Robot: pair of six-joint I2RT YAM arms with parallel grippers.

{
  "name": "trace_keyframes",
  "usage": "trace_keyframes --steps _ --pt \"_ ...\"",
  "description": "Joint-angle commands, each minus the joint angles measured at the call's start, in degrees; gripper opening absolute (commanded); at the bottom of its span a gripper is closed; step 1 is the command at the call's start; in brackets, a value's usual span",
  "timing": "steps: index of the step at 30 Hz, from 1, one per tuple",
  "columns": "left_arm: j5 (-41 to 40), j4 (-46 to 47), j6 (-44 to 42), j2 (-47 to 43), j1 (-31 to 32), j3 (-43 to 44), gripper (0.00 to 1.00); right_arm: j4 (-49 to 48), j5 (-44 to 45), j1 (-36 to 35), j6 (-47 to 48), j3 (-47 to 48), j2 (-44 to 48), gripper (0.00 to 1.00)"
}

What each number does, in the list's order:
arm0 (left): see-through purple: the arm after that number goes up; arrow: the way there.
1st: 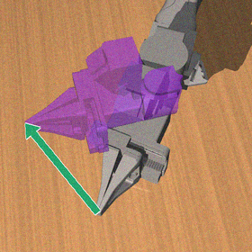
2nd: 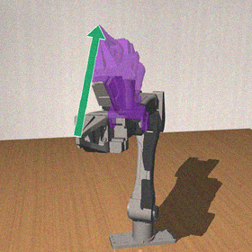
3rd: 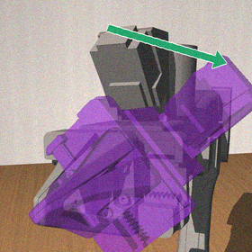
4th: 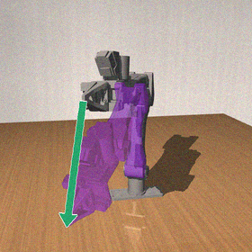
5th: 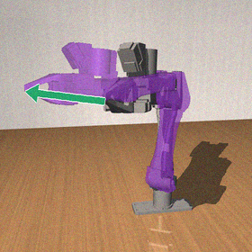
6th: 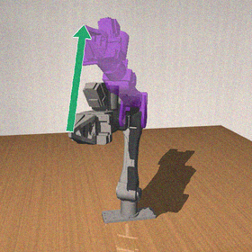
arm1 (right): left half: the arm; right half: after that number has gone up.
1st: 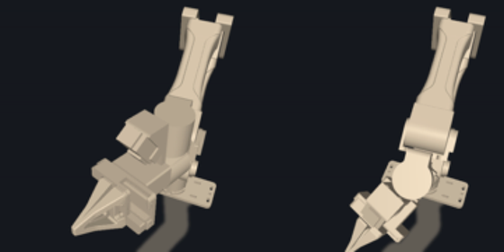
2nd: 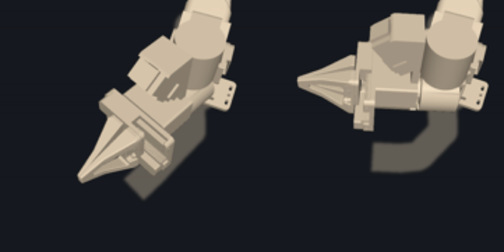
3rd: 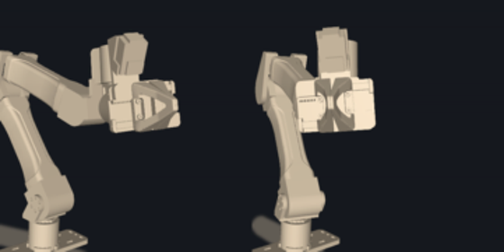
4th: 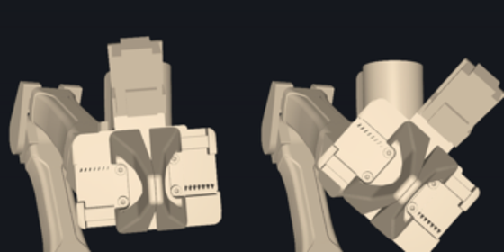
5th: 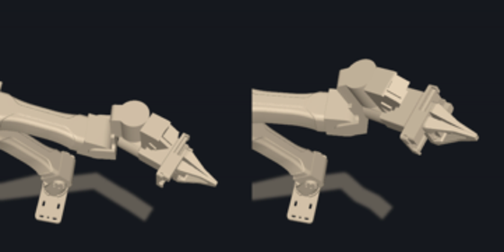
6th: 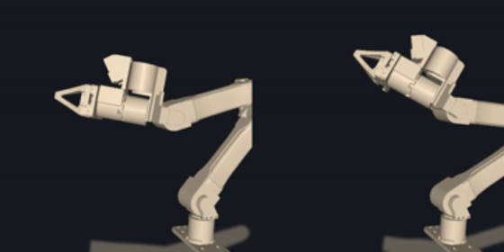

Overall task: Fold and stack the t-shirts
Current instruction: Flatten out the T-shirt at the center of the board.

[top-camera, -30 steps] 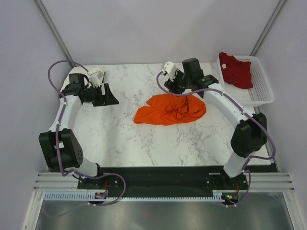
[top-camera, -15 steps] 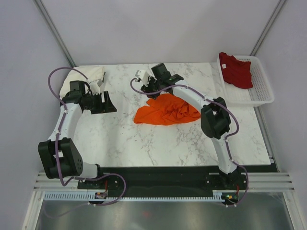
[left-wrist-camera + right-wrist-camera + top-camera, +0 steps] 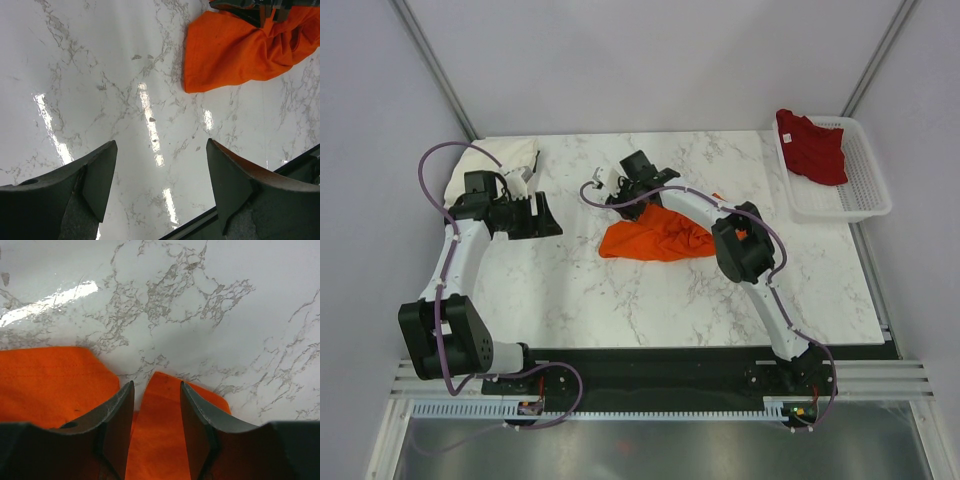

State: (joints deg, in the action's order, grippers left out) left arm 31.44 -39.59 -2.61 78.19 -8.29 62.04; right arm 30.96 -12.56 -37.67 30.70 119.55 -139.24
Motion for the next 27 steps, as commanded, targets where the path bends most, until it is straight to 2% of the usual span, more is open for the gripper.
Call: trace_keyframes --steps 1,17,27 --pt "-0.59 2.24 -0.64 -1.2 -0.41 -0.17 0.8 -0.37 1.31 -0.39 -0.46 4.02 -0.5 0.49" --pt "-0.94 2.24 -0.46 0.2 -1.11 0.71 0.81 0.94 3.06 -0.39 -0.29 2.97 -2.79 0.49" --pt "-0.94 2.33 -0.38 0.03 -1.46 0.71 0.81 1.12 3.59 -0.39 0.24 2.97 -4.73 0.39"
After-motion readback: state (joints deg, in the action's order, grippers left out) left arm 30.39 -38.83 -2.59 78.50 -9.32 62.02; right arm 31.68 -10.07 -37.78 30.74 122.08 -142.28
